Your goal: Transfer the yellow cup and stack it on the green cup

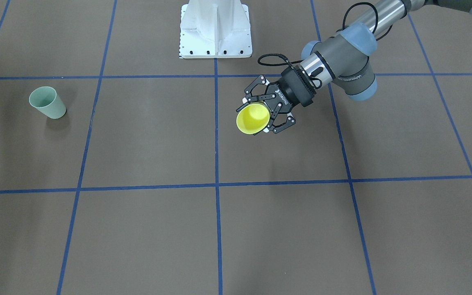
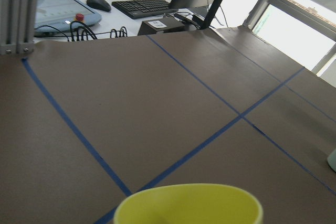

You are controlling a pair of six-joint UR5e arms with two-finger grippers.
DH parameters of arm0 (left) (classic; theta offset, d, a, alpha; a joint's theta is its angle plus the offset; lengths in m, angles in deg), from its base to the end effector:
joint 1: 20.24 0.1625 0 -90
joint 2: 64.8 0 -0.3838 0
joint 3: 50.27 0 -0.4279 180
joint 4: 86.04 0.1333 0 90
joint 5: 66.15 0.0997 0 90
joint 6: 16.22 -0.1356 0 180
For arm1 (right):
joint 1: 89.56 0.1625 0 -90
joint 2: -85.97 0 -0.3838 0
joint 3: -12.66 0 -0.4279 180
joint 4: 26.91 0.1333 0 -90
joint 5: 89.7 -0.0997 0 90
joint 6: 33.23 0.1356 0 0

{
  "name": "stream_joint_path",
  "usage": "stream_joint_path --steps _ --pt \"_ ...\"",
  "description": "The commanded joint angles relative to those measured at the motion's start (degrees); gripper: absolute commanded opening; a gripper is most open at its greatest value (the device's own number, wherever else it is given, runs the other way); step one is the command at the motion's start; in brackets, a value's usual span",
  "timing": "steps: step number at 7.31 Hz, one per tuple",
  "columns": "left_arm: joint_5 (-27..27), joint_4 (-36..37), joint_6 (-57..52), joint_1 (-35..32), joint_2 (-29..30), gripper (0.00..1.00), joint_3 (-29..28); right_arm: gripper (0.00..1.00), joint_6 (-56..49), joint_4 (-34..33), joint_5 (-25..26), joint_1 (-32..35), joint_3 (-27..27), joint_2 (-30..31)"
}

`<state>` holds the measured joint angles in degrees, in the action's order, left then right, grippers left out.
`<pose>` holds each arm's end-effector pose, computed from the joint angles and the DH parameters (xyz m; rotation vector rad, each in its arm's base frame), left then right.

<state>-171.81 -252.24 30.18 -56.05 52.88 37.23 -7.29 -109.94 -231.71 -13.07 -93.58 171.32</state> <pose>0.4899 -0.4727 0.1968 0.9737 1.4834 0.3400 -0.1047 -0.5488 0.4197 0.1252 -0.9875 -0.0219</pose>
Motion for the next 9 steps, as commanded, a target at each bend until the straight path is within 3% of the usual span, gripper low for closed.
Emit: stream_joint_path --steps 1,3,7,9 --pt "-0.51 -0.27 -0.08 0.65 0.27 0.0 -0.23 1.0 9.37 -0.2 0.06 -10.7 2.6 -11.12" --pt "-0.78 -0.79 -0.08 1.97 0.27 0.0 -0.23 0.99 25.4 0.5 0.85 -19.41 3.05 -20.0" --pt "-4.02 -8.76 -0.6 3.9 1.23 0.0 -3.82 0.97 30.13 0.41 0.77 -26.2 4.55 -26.54" --pt "-4.03 -15.71 -9.71 5.57 3.06 0.0 -6.55 0.97 32.93 0.41 0.68 -27.97 4.2 -28.21"
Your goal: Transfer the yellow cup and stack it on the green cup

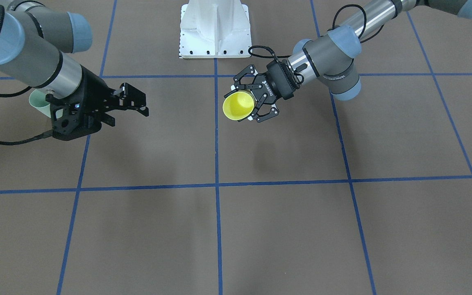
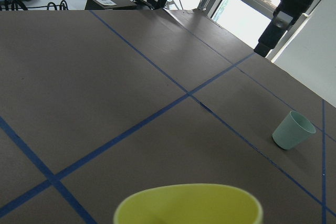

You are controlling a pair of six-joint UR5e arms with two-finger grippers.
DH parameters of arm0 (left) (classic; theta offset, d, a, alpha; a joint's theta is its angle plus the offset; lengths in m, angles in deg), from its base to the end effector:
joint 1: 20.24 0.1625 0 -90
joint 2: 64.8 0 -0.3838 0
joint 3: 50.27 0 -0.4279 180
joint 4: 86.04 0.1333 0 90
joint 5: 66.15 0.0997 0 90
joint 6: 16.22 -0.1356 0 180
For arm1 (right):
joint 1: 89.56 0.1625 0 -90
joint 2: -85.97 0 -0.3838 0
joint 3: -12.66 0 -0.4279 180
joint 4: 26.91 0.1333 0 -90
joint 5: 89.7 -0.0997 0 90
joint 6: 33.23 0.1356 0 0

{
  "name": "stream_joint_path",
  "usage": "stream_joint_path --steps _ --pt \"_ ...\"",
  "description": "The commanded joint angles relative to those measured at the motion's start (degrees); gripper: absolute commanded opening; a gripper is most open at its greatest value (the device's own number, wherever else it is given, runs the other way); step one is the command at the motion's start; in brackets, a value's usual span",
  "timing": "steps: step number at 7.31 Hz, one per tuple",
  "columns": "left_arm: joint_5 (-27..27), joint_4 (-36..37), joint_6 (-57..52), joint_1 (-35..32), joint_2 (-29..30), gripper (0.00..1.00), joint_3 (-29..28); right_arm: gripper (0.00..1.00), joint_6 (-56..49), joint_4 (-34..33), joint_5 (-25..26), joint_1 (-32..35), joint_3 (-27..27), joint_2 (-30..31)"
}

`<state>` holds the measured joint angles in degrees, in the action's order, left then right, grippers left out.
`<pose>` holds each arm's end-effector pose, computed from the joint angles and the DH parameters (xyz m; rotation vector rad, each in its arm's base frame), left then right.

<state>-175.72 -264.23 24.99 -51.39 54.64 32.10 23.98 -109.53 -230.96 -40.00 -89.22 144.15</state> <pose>0.5295 -0.4228 0.2004 1.0563 1.6214 0.5337 -0.3944 -0.5052 0.1687 -0.0803 -1.1651 -0.1397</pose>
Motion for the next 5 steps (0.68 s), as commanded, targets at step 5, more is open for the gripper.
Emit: stream_joint_path --steps 5 --pt "4.71 -18.69 -5.0 3.64 2.12 0.0 -7.66 0.97 3.42 3.67 -0.07 -3.42 -1.3 -2.19"
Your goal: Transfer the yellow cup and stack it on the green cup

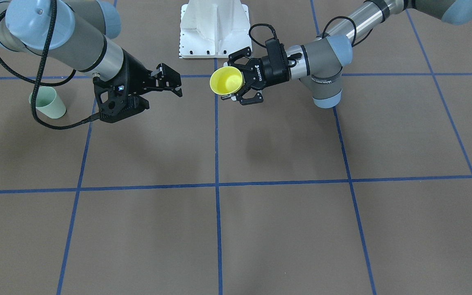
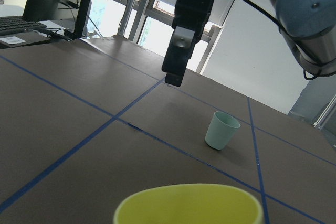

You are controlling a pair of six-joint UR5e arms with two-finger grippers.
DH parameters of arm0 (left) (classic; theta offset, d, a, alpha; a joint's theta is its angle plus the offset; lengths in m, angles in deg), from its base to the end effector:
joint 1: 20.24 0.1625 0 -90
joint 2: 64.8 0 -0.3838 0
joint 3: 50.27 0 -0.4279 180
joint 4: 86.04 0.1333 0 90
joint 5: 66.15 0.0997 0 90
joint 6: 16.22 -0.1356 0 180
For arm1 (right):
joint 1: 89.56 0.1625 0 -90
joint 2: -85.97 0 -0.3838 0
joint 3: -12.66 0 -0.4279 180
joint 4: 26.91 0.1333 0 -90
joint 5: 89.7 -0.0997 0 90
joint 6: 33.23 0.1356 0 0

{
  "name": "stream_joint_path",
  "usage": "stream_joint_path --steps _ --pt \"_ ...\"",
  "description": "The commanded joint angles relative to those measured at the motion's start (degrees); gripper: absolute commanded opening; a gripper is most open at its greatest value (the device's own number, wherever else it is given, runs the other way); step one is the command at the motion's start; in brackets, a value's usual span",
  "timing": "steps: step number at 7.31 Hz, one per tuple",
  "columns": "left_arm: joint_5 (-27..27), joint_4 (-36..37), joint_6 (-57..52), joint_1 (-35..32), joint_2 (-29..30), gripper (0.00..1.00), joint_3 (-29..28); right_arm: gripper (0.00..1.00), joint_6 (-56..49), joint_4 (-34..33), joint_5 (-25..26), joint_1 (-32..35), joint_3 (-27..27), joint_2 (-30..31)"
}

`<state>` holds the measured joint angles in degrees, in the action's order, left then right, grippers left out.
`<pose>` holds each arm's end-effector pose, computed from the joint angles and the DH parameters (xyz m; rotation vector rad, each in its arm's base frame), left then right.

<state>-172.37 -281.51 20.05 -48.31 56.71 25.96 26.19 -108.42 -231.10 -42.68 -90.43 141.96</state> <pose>0.5396 -0.3959 0.2046 1.2953 1.7508 0.5624 -0.4121 -0.4801 0.1327 -0.0775 -1.2101 -0.1858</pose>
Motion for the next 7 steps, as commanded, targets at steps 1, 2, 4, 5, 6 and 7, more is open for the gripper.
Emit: stream_joint_path --steps 1,2,4,5,6,7 --pt "1.54 -1.32 -0.06 0.56 0.13 0.0 -1.61 0.97 1.4 3.98 0.16 -1.35 0.17 -0.09" --pt "2.76 -1.32 -0.15 0.74 0.3 0.0 -1.52 0.97 1.41 4.08 0.16 -1.88 0.09 -0.09" --pt "2.69 -0.8 -7.31 0.74 0.39 0.0 -2.57 0.97 1.23 4.17 0.33 -2.41 0.08 -0.09" --pt "3.03 -0.8 -7.79 0.83 0.57 0.0 -3.27 0.97 1.23 4.78 0.6 -3.19 0.17 -0.09" --pt "3.12 -0.71 -10.67 0.48 0.83 0.0 -3.37 0.97 1.32 5.31 0.6 -3.72 0.17 -0.17" --pt "3.12 -0.53 -16.44 0.47 1.44 0.0 -4.59 0.97 1.32 5.31 0.6 -4.16 0.52 -0.52"
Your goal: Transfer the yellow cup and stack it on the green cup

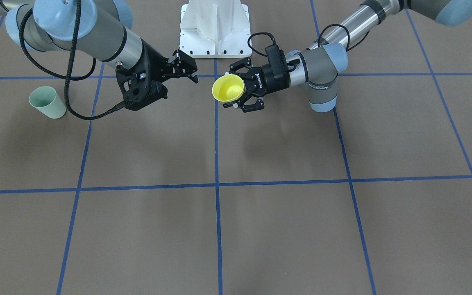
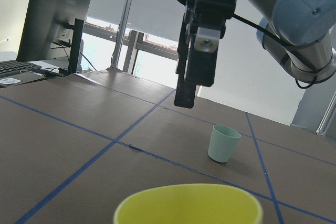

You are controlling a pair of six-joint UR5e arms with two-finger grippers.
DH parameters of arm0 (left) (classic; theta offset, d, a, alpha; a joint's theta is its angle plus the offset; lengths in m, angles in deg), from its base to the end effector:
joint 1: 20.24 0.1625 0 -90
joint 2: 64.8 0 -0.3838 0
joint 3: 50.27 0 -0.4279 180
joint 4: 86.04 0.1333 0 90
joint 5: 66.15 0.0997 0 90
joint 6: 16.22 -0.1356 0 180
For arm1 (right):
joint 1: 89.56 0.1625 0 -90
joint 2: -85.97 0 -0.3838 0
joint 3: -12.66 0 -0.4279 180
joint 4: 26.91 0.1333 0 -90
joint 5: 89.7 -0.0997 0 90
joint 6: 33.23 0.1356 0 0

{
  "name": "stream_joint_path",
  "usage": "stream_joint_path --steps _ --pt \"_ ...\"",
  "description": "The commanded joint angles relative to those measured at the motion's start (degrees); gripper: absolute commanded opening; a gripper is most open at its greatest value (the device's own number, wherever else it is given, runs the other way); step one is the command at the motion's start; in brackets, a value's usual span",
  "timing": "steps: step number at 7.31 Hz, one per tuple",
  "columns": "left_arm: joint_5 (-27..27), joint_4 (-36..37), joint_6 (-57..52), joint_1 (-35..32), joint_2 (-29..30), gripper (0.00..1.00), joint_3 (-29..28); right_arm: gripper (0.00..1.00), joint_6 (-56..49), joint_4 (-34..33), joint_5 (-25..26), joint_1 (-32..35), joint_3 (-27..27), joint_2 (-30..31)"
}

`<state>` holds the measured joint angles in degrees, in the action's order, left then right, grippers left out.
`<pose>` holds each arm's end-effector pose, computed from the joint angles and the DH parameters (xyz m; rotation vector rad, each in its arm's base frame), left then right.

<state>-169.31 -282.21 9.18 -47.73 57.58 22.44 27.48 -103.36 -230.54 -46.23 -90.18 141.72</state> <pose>0.5558 -0.4047 0.2215 1.4576 1.6001 0.6230 -0.4396 -0.4534 0.1214 -0.0613 -1.2586 -0.2569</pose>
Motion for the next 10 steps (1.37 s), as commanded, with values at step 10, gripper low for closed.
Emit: stream_joint_path --steps 10 --pt "0.24 0.53 -5.63 0.51 3.04 0.0 -1.08 0.72 4.51 1.13 0.21 -1.76 5.01 -4.16"
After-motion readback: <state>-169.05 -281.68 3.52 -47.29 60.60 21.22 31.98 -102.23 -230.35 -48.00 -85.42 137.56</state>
